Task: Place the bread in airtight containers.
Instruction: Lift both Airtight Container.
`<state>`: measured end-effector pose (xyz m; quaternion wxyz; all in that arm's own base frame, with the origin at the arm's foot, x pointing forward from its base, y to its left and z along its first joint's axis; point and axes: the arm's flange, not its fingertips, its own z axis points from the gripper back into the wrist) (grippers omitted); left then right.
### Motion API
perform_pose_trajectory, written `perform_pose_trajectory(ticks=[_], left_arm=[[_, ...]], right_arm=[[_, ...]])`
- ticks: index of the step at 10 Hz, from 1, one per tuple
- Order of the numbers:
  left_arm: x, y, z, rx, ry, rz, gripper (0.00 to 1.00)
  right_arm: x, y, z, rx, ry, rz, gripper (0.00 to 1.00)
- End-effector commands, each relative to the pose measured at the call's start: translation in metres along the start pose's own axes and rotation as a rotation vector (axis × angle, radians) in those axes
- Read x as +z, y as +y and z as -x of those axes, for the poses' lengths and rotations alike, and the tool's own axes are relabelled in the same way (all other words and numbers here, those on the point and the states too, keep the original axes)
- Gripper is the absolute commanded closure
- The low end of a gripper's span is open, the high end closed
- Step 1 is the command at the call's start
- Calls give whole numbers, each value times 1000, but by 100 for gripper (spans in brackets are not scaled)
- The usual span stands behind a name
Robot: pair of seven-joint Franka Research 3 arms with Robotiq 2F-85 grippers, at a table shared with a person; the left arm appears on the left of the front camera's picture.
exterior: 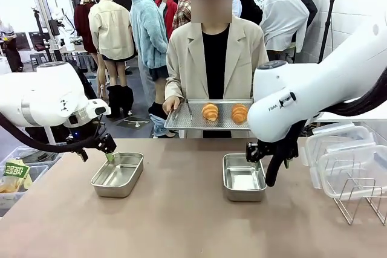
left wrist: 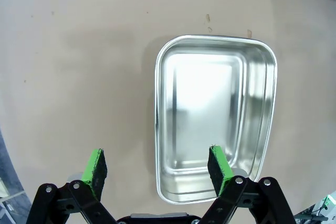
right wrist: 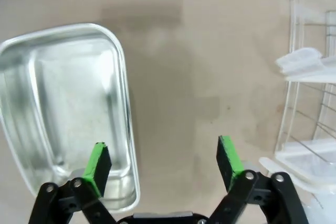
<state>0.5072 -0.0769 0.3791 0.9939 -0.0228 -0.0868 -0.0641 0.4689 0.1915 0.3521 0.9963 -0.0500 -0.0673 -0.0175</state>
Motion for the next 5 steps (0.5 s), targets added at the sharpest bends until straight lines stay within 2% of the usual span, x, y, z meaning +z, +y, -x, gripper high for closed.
perform_pose_trajectory(ticks=[1, 3, 4, 5], left_arm=[[-16, -2, -4, 30, 27, 39, 0], [-44, 4, -8, 54, 68, 37, 0], [-47, 1, -7, 40, 41, 14, 0], [-49, 0, -6, 74, 38, 33, 0]], right_arm=[[-17, 2, 10, 25, 33, -62, 0], [-31, 2, 2, 12, -3, -33, 0], [-35, 2, 4, 16, -37, -25, 0], [-42, 1, 4, -18, -9, -32, 0]])
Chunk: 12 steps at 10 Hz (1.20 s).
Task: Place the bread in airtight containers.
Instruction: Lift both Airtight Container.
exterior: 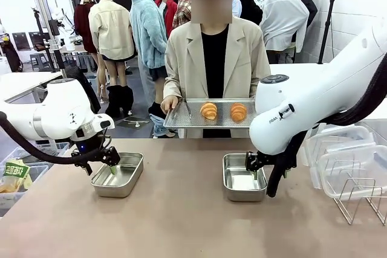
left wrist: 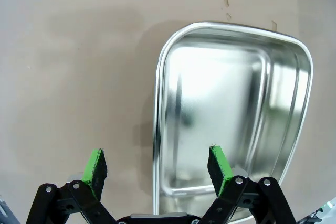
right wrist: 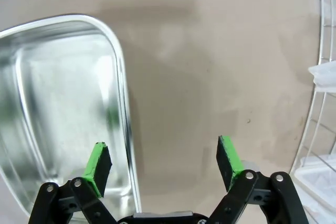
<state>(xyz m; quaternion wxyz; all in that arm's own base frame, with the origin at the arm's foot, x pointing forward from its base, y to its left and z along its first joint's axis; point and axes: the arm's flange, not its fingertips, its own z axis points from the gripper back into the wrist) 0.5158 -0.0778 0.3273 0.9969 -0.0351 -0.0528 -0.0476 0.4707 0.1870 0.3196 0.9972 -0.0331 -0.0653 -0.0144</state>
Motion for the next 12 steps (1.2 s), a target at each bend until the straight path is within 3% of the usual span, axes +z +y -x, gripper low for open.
perform_pose_trajectory(ticks=[1, 3, 5, 6, 7, 10, 11, 12], left_arm=[[2, -4, -4, 35, -17, -6, 0], [0, -3, 6, 66, 51, 12, 0], [-4, -3, 18, 73, 51, -36, 0], [-3, -1, 15, 60, 46, -40, 0], [0, 0, 12, 38, 26, -46, 4], [1, 2, 10, 34, 27, -11, 64], [1, 2, 9, 30, 32, -1, 84], [1, 2, 9, 28, 38, 7, 100]], right_arm=[[-11, 0, 1, -21, -5, -5, 0], [-11, 0, -4, -20, -7, -13, 0], [-10, 1, -4, -26, -16, -20, 0], [-9, 1, -6, -36, -25, -24, 8], [-7, 0, -8, -49, -34, -29, 27], [-7, 0, -9, -65, -36, -58, 85], [-6, -1, -9, -69, -38, -60, 100], [-6, -1, -9, -69, -34, -59, 100]])
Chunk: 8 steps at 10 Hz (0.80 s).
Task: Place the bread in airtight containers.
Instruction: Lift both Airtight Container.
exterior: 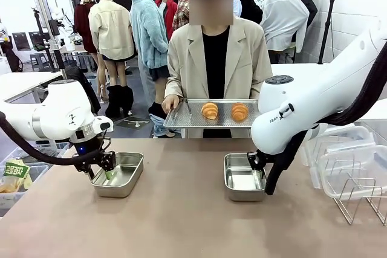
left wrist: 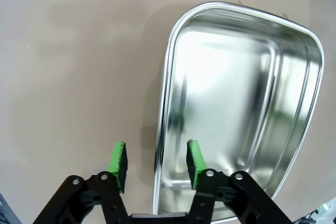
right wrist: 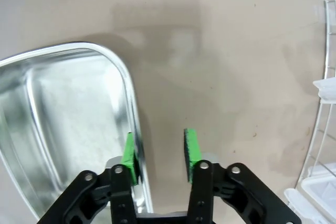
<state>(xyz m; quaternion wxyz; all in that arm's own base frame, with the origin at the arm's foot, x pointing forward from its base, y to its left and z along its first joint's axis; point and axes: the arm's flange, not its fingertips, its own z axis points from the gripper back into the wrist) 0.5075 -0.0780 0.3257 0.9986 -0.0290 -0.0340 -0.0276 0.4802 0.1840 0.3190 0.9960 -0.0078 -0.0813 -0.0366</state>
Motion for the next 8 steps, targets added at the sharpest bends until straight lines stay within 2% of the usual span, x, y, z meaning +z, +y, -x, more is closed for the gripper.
perform_pose_trajectory(ticks=[1, 6, 8], left_arm=[[2, 3, 1, -17, 4, 23, 100], [6, 6, 1, -13, 28, 101, 100], [5, 6, 0, 2, 38, 72, 100]], right_arm=[[-3, 1, 1, -27, -5, -17, 100], [-4, 4, -2, -23, 32, 19, 100], [12, 8, -3, 2, 45, 71, 100]])
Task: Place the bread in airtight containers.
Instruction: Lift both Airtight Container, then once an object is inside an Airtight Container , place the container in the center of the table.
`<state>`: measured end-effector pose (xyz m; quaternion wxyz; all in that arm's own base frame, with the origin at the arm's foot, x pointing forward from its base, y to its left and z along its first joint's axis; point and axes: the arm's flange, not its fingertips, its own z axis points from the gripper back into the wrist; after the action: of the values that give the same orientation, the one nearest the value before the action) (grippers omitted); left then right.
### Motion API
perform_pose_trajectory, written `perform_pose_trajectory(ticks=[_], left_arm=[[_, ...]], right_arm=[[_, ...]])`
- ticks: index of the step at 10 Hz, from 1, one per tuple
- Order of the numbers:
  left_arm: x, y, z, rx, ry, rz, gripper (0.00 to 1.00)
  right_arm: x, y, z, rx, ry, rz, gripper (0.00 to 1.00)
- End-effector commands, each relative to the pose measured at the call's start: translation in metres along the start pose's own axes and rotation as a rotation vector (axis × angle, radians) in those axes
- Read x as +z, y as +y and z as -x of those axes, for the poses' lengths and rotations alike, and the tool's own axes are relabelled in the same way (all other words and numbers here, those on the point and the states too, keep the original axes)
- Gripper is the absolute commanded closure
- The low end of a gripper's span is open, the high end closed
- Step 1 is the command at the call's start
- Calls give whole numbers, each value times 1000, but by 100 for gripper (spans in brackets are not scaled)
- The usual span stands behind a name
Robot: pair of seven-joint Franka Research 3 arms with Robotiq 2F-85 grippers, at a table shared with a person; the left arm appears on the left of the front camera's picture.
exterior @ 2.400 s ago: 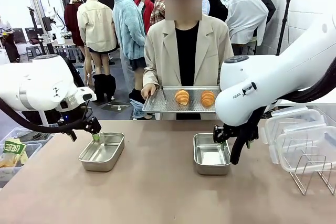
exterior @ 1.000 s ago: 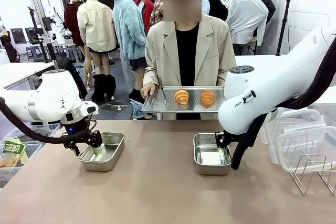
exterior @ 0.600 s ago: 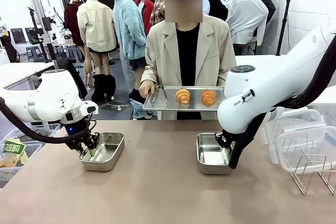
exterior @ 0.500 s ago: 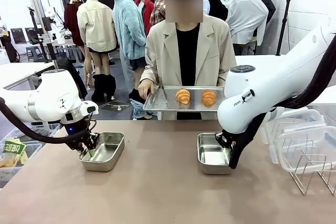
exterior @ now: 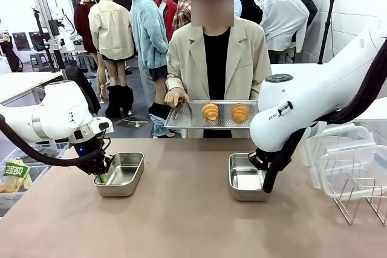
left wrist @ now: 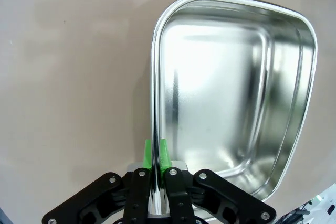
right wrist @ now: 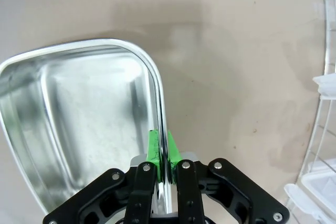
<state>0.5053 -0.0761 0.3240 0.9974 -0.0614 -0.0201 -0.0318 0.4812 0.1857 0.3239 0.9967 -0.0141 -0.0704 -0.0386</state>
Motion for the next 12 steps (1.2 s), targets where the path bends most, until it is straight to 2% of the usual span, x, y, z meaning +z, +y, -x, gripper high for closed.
perform_pose_trajectory(ticks=[1, 11, 12], left_arm=[[0, -1, 0, -2, -2, 0, 100], [0, 0, 0, -2, 0, -1, 100], [20, -25, 4, -6, -12, -4, 100]], right_arm=[[-3, -1, 0, -11, -12, -17, 100], [-3, -1, 0, -11, -12, -17, 100], [0, -1, 0, -1, 0, 0, 100]])
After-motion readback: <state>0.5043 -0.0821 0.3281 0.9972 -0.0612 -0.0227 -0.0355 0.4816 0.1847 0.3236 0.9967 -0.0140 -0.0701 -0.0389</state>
